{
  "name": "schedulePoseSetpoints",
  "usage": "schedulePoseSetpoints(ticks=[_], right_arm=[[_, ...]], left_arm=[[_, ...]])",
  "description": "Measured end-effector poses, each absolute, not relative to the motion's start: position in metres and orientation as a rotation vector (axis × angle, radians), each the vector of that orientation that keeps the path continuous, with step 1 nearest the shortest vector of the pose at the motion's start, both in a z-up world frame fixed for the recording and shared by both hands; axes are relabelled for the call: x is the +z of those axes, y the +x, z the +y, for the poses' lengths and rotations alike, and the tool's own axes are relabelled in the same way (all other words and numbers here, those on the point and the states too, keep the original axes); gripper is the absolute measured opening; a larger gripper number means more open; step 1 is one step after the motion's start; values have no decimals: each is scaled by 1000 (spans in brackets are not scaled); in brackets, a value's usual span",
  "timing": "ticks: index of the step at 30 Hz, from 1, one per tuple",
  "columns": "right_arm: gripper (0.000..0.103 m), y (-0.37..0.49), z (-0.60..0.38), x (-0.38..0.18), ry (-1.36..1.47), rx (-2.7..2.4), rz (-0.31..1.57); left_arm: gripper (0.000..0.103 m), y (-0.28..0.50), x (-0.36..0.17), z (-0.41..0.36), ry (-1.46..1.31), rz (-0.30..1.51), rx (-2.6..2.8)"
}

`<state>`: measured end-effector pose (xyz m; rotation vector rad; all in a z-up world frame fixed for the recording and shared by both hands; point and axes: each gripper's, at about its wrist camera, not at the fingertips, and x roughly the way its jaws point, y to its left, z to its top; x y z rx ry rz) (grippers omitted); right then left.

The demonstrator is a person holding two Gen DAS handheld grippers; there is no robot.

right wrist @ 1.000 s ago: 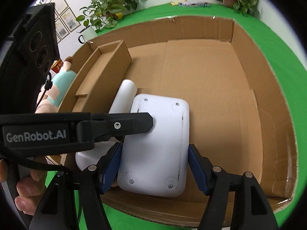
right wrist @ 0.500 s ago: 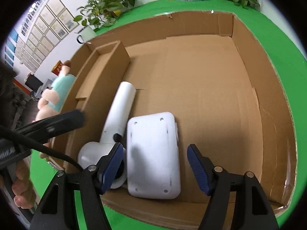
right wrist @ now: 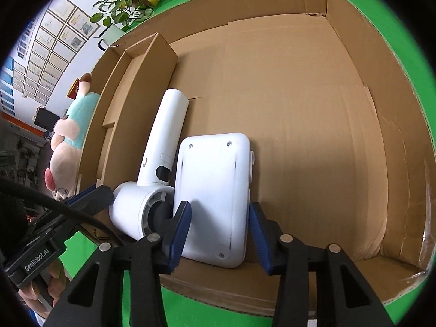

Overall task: Organize objects
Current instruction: 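Open the right tool to release the case and withdraw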

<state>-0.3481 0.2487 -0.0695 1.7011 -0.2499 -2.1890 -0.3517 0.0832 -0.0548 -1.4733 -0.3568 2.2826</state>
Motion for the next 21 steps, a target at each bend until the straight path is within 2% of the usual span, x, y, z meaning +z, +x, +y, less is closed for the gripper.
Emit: schedulePoseSetpoints(ticks=[2,4,7,10,12,14,15,18,20,21], right_arm=[[46,-346,249,-66,1686,-2220,-232],[61,-342,249,-60,1647,-2284,-192],[72,-333,248,-45,1528,-2396,-125],[78,-323,247,-30,1415,-2453,-95],[79,-313,249,-20,1333,-2502,-61],[80,-305,251,-13,1265,-2530,-42],[80,-296,253,-9,1206,-2549,-29],[82,-271,259,-1,1031,-2636,17],[83,-258,257,2,947,-2674,37],[83,-247,260,2,905,-2696,45]], left_arm=[[23,-353,-56,85,-1485,-379,2288],[23,-356,-58,85,-1505,-408,2292],[23,-358,-58,88,-1534,-436,2302],[23,-360,-57,87,-1562,-456,2309],[24,-360,-56,89,-1577,-449,2309],[29,-358,-52,91,-1588,-389,2352],[39,-355,-49,90,-1574,-352,2389],[44,-336,-28,92,-1441,-223,2505],[54,-320,-11,93,-1331,-142,2581],[63,-312,-3,92,-1280,-109,2618]])
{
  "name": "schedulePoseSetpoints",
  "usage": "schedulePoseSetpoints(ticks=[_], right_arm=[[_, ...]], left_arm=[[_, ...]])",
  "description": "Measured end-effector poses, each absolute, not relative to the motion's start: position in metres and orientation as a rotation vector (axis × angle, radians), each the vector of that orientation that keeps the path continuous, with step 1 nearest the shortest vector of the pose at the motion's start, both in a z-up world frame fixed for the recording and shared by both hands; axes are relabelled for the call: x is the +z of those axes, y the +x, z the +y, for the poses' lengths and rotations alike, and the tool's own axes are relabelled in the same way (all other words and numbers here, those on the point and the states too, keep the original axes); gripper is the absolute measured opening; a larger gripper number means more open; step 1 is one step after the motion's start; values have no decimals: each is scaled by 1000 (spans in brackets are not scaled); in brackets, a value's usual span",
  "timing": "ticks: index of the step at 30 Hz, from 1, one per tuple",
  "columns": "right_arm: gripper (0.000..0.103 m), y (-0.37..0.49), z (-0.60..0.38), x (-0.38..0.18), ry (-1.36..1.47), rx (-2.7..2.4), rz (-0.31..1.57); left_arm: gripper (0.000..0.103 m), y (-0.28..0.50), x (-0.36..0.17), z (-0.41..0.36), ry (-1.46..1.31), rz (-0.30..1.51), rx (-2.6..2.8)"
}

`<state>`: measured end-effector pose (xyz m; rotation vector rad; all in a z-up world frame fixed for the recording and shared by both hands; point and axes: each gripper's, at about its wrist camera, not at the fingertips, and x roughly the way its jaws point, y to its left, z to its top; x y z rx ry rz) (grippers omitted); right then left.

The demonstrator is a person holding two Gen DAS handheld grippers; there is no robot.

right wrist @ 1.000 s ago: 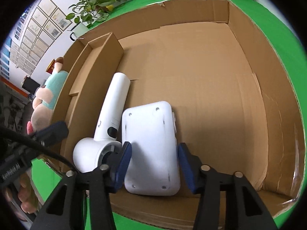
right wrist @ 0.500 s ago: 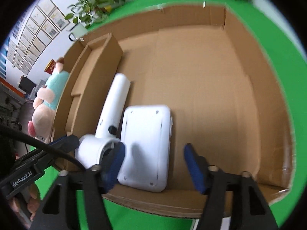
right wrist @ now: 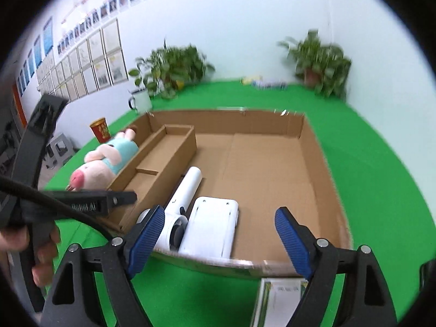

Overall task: Organize objects
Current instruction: 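Open the right tool to release the case and withdraw, then move the right tool to the white-and-green medicine box and grasp it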

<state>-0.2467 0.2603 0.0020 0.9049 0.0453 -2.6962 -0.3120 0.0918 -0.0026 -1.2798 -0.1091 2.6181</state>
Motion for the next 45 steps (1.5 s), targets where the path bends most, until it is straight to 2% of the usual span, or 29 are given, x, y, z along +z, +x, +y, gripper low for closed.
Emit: schedulePoseSetpoints(ticks=[3,7,8,9,10,12,14,15,16,17,18,19,20,21,22,23,24,26,32,36,45], right_arm=[[83,-227,264,2,842,-2757,47],[83,-202,267,6,772,-2819,41],[82,-198,269,7,756,-2821,25],[77,-193,272,10,721,-2824,-5],[53,-188,274,11,696,-2833,-15],[30,-182,273,15,684,-2874,23],[30,-179,271,17,683,-2866,33],[38,-177,271,19,674,-2850,30],[65,-175,269,20,665,-2846,39],[82,-173,268,21,656,-2849,50],[95,-171,268,22,646,-2847,48],[95,-167,267,23,630,-2846,43],[95,-164,266,23,629,-2846,46],[95,-163,265,24,634,-2834,52],[95,-163,265,23,640,-2827,55],[95,-162,265,22,650,-2821,55],[95,-161,265,20,663,-2815,50],[95,-160,265,15,698,-2800,39],[95,-151,274,2,767,-2819,56],[95,-147,289,-17,885,-2841,71],[95,-158,316,-67,1222,-2749,28]], left_arm=[[79,-280,23,88,-1070,4,2746],[93,-239,41,82,-874,103,2837],[93,-228,45,78,-837,106,2849],[93,-221,47,75,-812,95,2856],[93,-214,49,69,-796,83,2860],[89,-201,54,59,-766,34,2865],[65,-194,55,50,-779,6,2853],[44,-195,55,48,-804,-1,2840],[22,-195,53,45,-848,-11,2816],[16,-195,52,44,-881,-17,2804],[15,-194,51,43,-894,-11,2805],[15,-191,50,43,-888,10,2816],[17,-188,51,43,-875,34,2833],[31,-186,50,43,-871,44,2843],[57,-184,51,40,-866,31,2842],[68,-183,51,40,-857,10,2838],[74,-180,52,36,-839,-37,2830],[73,-177,52,33,-854,-73,2801],[76,-161,38,44,-872,20,2766],[92,-150,20,55,-882,55,2744],[92,-147,-19,76,-999,-39,2627]])
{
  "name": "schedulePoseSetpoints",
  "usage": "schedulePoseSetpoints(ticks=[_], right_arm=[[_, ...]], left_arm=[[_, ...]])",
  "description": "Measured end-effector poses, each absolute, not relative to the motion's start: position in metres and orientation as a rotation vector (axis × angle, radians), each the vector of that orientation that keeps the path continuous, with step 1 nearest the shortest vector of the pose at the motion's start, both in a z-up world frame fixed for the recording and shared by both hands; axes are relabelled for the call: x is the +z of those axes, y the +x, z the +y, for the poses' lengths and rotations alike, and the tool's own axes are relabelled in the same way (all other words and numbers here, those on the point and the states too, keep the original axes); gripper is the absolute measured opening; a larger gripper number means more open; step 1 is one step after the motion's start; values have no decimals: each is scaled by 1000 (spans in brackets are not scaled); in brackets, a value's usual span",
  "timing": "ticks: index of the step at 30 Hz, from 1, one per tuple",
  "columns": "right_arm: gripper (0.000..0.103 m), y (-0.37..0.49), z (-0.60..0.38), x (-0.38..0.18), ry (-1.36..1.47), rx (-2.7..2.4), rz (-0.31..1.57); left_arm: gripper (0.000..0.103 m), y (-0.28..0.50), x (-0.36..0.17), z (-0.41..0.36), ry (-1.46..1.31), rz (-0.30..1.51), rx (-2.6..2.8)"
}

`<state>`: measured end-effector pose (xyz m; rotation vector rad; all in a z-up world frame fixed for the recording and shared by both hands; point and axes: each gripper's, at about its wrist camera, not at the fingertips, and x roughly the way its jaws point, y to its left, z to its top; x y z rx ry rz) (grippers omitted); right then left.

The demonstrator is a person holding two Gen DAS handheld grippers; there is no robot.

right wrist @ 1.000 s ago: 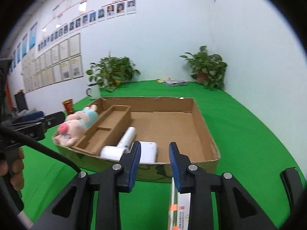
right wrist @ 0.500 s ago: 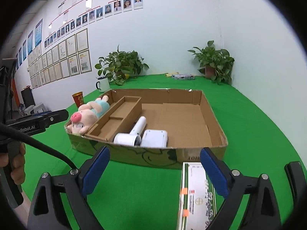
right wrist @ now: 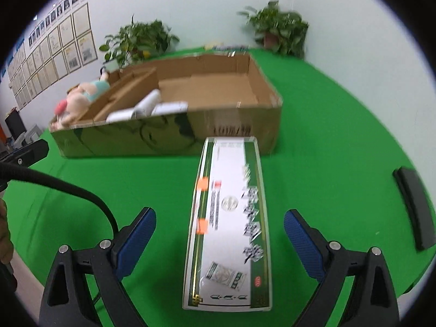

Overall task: Organize objects
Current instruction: 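Move the right tool to the white-and-green medicine box and grasp it, then lift the medicine box with the right tool and carry it over the box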

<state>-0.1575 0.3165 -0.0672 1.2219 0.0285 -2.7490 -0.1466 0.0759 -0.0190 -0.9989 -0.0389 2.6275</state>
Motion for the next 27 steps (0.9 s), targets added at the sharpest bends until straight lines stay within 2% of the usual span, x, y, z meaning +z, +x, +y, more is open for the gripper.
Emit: schedulePoseSetpoints(ticks=[2,3,5,6,12,14,15,23,27], right_arm=[[95,-159,317,-75,1254,-2727,29],[92,-159,317,-79,1272,-2717,22],[70,-159,317,-81,1284,-2699,9],[65,-158,315,-80,1295,-2688,13],[67,-142,304,-58,1200,-2585,-56],[83,-136,296,-54,1168,-2561,-13],[86,-134,291,-55,1169,-2554,11],[86,-119,270,-71,1219,-2470,122],[86,-126,270,-70,1232,-2469,147]], left_arm=[[92,-146,-22,78,-1005,-42,2610],[92,-147,-22,79,-1010,-42,2599],[92,-150,-21,79,-1020,-50,2579],[92,-153,-21,80,-1030,-59,2560],[92,-166,-27,88,-1085,-190,2399],[92,-171,-36,95,-1122,-241,2328],[92,-174,-44,101,-1154,-265,2274],[91,-198,-92,139,-1323,-514,1958],[91,-207,-101,146,-1336,-551,1919]])
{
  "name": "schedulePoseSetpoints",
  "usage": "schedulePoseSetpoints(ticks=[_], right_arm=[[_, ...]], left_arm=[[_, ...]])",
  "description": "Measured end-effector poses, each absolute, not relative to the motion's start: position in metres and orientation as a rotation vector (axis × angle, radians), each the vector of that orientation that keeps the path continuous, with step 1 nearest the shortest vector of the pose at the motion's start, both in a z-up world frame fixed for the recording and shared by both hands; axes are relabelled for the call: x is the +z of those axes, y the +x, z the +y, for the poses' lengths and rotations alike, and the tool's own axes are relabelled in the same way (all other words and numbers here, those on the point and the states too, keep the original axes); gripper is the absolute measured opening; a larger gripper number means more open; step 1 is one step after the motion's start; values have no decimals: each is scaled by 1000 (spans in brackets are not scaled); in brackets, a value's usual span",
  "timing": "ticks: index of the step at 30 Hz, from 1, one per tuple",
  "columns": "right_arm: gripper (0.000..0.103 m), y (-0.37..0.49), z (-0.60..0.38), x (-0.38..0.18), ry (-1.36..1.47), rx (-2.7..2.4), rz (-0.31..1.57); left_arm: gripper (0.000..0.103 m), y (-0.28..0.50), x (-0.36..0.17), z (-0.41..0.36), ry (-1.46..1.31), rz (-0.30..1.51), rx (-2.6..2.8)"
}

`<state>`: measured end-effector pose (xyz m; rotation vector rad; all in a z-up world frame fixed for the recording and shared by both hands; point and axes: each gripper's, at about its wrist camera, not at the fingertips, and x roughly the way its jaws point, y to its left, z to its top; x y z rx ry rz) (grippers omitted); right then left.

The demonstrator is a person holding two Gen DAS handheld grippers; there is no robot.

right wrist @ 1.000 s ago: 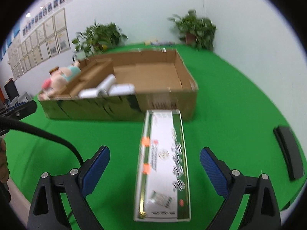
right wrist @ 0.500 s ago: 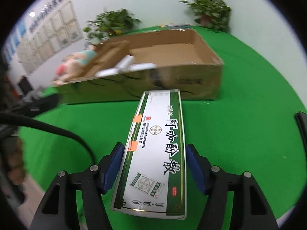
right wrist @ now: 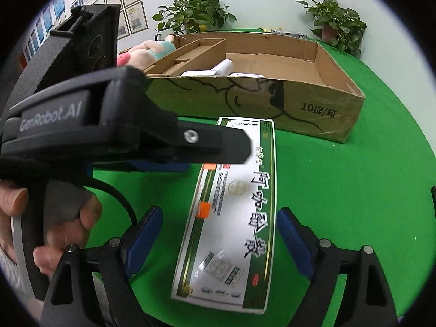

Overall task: Organize objects
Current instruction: 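Lift the medicine box with the right tool and carry it over the box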

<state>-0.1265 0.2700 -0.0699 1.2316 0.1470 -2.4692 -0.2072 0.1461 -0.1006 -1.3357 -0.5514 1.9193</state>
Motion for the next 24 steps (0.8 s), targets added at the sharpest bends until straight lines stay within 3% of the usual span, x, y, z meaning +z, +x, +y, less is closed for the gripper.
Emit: schedulePoseSetpoints(ticks=[2,6,12,17,19,24], right_arm=[[86,-130,270,-71,1238,-2464,134],[82,-138,269,-78,1287,-2452,117],[79,-145,273,-84,1341,-2411,19],[79,-148,279,-87,1340,-2364,-82],[74,-148,285,-87,1343,-2348,-131],[73,-150,293,-88,1329,-2330,-169]], left_arm=[[89,-212,-105,147,-1347,-575,1906],[77,-216,-113,147,-1353,-599,1895],[75,-223,-117,145,-1356,-650,1881],[66,-226,-120,149,-1362,-643,1900],[60,-227,-120,150,-1368,-632,1911],[58,-232,-121,153,-1364,-624,1929]])
